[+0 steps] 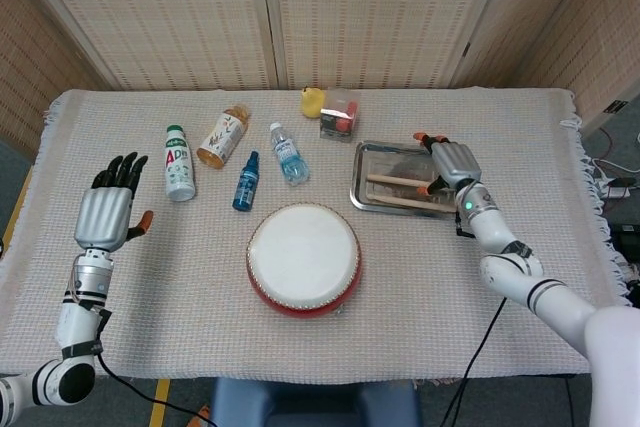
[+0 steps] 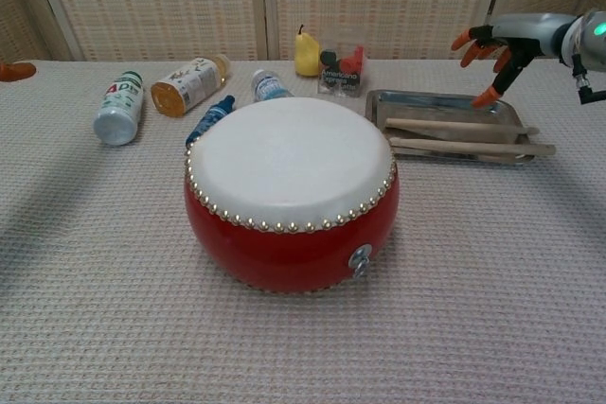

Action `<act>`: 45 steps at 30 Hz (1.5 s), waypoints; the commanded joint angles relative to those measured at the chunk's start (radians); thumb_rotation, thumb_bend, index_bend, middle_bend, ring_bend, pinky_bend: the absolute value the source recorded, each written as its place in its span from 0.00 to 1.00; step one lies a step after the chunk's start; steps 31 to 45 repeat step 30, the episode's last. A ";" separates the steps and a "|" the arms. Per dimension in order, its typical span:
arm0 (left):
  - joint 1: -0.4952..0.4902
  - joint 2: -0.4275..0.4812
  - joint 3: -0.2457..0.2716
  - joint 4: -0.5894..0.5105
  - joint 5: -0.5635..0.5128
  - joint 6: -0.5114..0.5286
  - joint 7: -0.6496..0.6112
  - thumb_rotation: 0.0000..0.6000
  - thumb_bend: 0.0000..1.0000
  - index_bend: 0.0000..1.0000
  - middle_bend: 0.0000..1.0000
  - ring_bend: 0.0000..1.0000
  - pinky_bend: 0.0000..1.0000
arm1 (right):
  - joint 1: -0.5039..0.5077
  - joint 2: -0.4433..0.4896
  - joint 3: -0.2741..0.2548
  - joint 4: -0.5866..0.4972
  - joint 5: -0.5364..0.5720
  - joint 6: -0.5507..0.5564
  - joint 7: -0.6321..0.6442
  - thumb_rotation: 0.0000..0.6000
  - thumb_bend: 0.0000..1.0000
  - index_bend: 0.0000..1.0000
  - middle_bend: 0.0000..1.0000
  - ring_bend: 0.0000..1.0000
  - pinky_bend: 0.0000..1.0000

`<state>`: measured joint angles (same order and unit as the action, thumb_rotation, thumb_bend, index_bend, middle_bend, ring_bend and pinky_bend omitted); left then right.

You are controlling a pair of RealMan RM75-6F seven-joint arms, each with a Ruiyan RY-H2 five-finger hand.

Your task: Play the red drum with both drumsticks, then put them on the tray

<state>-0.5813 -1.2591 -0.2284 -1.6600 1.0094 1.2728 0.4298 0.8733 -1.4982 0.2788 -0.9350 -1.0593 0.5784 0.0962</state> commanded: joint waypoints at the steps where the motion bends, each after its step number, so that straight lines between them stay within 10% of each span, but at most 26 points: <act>1: 0.032 0.017 0.004 0.033 0.029 -0.006 -0.082 1.00 0.34 0.03 0.05 0.00 0.18 | -0.173 0.214 -0.023 -0.348 -0.013 0.311 -0.170 1.00 0.19 0.20 0.18 0.13 0.24; 13: 0.158 0.051 0.079 0.063 0.130 0.066 -0.228 1.00 0.34 0.05 0.07 0.00 0.17 | -0.484 0.415 -0.168 -0.679 -0.190 0.694 -0.153 1.00 0.19 0.05 0.10 0.00 0.10; 23: 0.282 0.028 0.153 0.042 0.242 0.206 -0.236 1.00 0.34 0.04 0.06 0.00 0.16 | -0.655 0.381 -0.270 -0.688 -0.360 0.894 -0.112 1.00 0.19 0.01 0.07 0.00 0.04; 45: 0.348 0.008 0.195 0.032 0.315 0.276 -0.225 1.00 0.34 0.04 0.06 0.00 0.16 | -0.724 0.363 -0.292 -0.713 -0.391 0.954 -0.130 1.00 0.19 0.02 0.07 0.00 0.04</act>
